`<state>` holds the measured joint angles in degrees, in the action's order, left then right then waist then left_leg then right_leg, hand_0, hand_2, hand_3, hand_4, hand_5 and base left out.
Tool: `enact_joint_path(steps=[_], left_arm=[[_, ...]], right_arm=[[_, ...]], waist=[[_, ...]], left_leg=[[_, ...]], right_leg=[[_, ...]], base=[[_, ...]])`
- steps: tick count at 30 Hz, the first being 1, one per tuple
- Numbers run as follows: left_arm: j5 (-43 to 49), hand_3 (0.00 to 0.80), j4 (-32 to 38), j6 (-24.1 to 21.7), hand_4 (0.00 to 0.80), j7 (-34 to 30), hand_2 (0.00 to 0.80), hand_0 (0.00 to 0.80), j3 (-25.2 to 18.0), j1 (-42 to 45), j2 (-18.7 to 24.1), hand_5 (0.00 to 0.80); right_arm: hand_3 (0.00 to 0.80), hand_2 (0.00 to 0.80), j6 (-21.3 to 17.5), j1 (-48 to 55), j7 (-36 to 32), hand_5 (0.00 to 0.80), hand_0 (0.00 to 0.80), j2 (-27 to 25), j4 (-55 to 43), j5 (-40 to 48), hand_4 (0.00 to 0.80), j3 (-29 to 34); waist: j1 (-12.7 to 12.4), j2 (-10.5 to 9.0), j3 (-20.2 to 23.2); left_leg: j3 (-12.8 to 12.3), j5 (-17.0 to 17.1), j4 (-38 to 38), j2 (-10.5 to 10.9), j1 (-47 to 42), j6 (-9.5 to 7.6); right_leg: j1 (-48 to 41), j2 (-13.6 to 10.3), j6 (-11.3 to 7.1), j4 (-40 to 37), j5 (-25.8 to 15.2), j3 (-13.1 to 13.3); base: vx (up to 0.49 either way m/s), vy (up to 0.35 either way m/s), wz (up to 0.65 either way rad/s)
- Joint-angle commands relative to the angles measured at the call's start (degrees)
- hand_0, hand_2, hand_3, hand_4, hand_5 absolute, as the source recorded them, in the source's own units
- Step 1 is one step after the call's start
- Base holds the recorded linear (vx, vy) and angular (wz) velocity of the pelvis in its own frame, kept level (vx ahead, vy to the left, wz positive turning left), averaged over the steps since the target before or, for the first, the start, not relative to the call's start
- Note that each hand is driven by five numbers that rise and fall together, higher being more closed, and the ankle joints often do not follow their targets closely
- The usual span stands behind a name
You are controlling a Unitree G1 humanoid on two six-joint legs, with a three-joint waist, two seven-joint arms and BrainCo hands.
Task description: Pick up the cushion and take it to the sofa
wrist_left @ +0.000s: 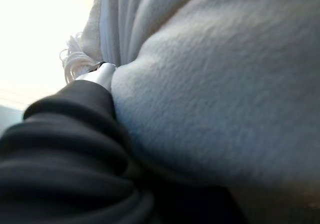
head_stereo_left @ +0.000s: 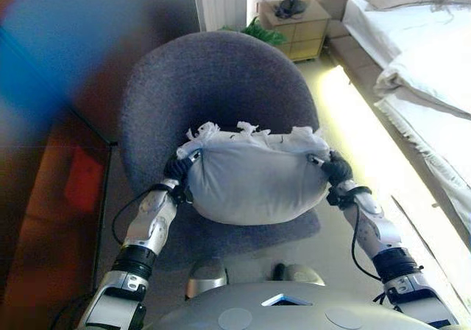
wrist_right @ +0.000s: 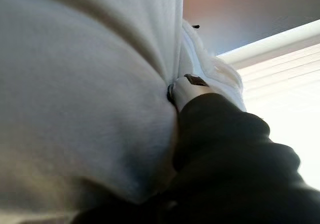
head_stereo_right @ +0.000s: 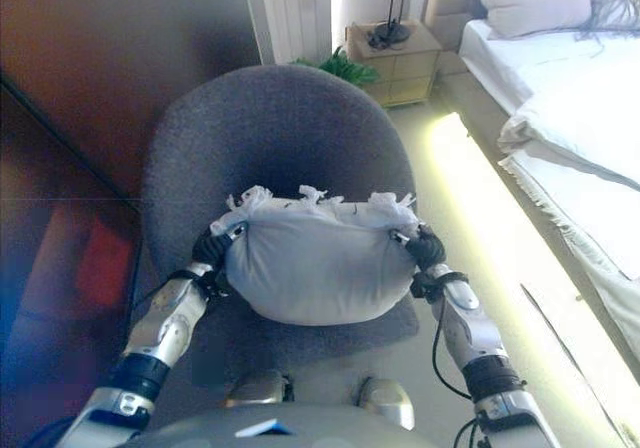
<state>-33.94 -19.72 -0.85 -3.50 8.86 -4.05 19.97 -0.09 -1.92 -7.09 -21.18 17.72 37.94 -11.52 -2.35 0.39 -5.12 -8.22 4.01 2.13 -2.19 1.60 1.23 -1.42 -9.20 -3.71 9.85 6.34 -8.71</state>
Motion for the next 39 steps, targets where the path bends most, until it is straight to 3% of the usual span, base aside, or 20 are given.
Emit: enact_joint_path(steps=[1, 3, 5, 7, 8, 9, 14, 19, 23, 27, 28, 32, 39], left_arm=[[-2.0, 0.800, 1.2, -3.7, 0.800, -1.4, 0.800, 0.800, 0.5, -6.9, -0.9, 0.800], [-1.7, 0.800, 0.8, -2.7, 0.800, -0.6, 0.800, 0.800, 0.6, -7.7, -1.2, 0.800], [-0.7, 0.800, 0.1, -2.2, 0.800, 0.7, 0.800, 0.800, 1.5, -9.1, -1.4, 0.800], [0.4, 0.800, -2.3, -3.3, 0.800, 4.3, 0.800, 0.800, 4.1, -15.2, -1.0, 0.800], [-0.1, 0.800, -3.3, -3.8, 0.800, 5.0, 0.800, 0.800, 4.8, -17.4, -0.6, 0.800], [-1.0, 0.800, -7.3, -5.4, 0.800, 5.8, 0.800, 0.800, 5.8, -24.5, 0.3, 0.800], [-2.7, 0.800, -10.8, -8.7, 0.800, 8.1, 0.800, 0.800, 6.4, -37.0, 1.7, 0.800], [-1.9, 0.800, -10.4, -10.5, 0.800, 9.3, 0.800, 0.800, 6.2, -40.6, 0.7, 0.800], [-2.4, 0.800, -13.0, -9.3, 0.800, 10.0, 0.800, 0.800, 6.6, -45.5, -0.7, 0.800], [-9.6, 0.800, -17.4, -8.0, 0.800, 9.9, 0.800, 0.800, 7.2, -51.5, -1.3, 0.800], [-11.5, 0.800, -18.9, -7.2, 0.800, 10.3, 0.800, 0.800, 7.2, -53.1, -1.5, 0.800], [-8.4, 0.800, -24.8, -6.6, 0.800, 13.7, 0.800, 0.800, 9.8, -59.4, 0.3, 0.800], [-10.2, 0.800, -25.7, -11.9, 0.800, 15.5, 0.800, 0.800, 11.6, -65.6, 2.9, 0.800]], right_arm=[[0.800, 0.800, -2.1, -7.5, -2.6, 0.800, 0.800, 3.4, -3.1, 2.1, 0.800, -1.9], [0.800, 0.800, -2.0, -8.3, -0.9, 0.800, 0.800, 4.2, -2.9, 2.4, 0.800, -2.7], [0.800, 0.800, -2.7, -10.4, 1.0, 0.800, 0.800, 5.2, -1.3, 2.9, 0.800, -3.7], [0.800, 0.800, -3.9, -17.1, 3.5, 0.800, 0.800, 5.0, 1.7, 4.2, 0.800, -5.2], [0.800, 0.800, -4.4, -19.4, 4.2, 0.800, 0.800, 5.0, 2.7, 4.6, 0.800, -5.7], [0.800, 0.800, -5.6, -26.8, 6.1, 0.800, 0.800, 5.3, 6.0, 5.1, 0.800, -6.4], [0.800, 0.800, -7.5, -39.0, 8.3, 0.800, 0.800, 4.6, 8.2, 8.4, 0.800, -5.3], [0.800, 0.800, -8.0, -43.5, 7.8, 0.800, 0.800, 2.7, 7.6, 9.1, 0.800, -4.0], [0.800, 0.800, -8.5, -49.0, 7.2, 0.800, 0.800, 1.7, 11.5, 9.8, 0.800, -4.1], [0.800, 0.800, -8.6, -55.2, 6.1, 0.800, 0.800, 0.6, 16.5, 10.2, 0.800, -4.9], [0.800, 0.800, -8.4, -57.2, 6.3, 0.800, 0.800, 0.4, 18.6, 9.7, 0.800, -5.3], [0.800, 0.800, -7.4, -63.9, 8.4, 0.800, 0.800, -0.9, 24.1, 10.2, 0.800, -7.3], [0.800, 0.800, -8.8, -69.3, 10.0, 0.800, 0.800, -2.7, 28.5, 10.1, 0.800, -9.2]], waist=[[-1.2, -0.97, 1.9], [-1.4, -0.92, 1.1], [-1.7, -1.19, 0.2], [-1.0, -1.83, -1.7], [-0.8, -2.08, -2.3], [-0.4, -2.38, -5.7], [-0.6, -2.78, -12.2], [-0.2, -2.09, -15.0], [-0.1, -1.79, -15.8], [0.4, -1.55, -16.6], [0.4, -1.42, -16.4], [0.7, -1.35, -16.2], [0.6, -0.76, -15.8]], left_leg=[[-0.1, -4.0, 6.4, 0.6, 4.0, -1.15], [-0.3, -5.2, 7.7, 1.0, 3.2, -1.96], [0.3, -5.9, 8.7, 1.2, 2.1, -1.68], [1.8, -8.0, 12.0, 2.0, 3.4, -0.86], [2.1, -8.6, 12.9, 2.2, 4.6, -0.93], [3.1, -10.7, 17.0, 2.2, 8.0, -1.17], [5.7, -15.3, 31.9, 0.3, 22.5, 0.73], [6.2, -16.4, 35.6, -0.4, 27.3, 1.04], [6.5, -16.1, 35.5, -0.2, 28.5, 1.45], [6.6, -14.9, 34.5, 0.0, 29.3, 1.88], [6.8, -16.4, 34.7, 0.0, 28.9, 2.29], [6.8, -16.1, 34.3, -0.2, 29.2, 2.58], [6.6, -14.8, 30.0, -0.1, 26.2, 2.93]], right_leg=[[-2.9, -5.9, -1.52, 10.6, -5.1, -2.4], [0.4, -7.7, -0.65, 15.1, -5.8, -2.7], [1.8, -7.8, -0.26, 12.7, -5.7, -3.6], [7.3, -7.0, -1.57, 6.6, -8.2, -1.6], [9.7, -7.2, -2.09, 6.0, -9.4, -0.9], [15.2, -8.2, -2.96, 8.4, -10.5, 0.7], [21.0, -8.4, -3.31, 13.8, -7.6, 0.3], [27.2, -8.7, -3.02, 20.7, -4.4, 1.3], [28.9, -8.3, -3.34, 21.7, -3.4, 1.9], [29.8, -7.8, -3.62, 21.1, -3.5, 2.1], [29.5, -7.5, -4.11, 21.5, -2.0, 2.4], [29.9, -7.5, -4.22, 20.9, -2.0, 2.4], [27.1, -7.5, -4.47, 17.1, -2.1, 1.9]], base=[[0.141, 0.156, 0.13], [0.160, 0.062, 0.22], [0.117, -0.078, 0.30], [-0.074, -0.150, 0.08], [-0.324, -0.195, -0.02], [-0.330, -0.181, 0.12], [-0.285, -0.188, 0.08], [-0.068, 0.005, -0.17], [0.011, 0.002, 0.01], [0.020, -0.005, -0.01], [0.086, -0.016, 0.01], [0.040, -0.007, 0.07], [0.079, 0.007, 0.02]])
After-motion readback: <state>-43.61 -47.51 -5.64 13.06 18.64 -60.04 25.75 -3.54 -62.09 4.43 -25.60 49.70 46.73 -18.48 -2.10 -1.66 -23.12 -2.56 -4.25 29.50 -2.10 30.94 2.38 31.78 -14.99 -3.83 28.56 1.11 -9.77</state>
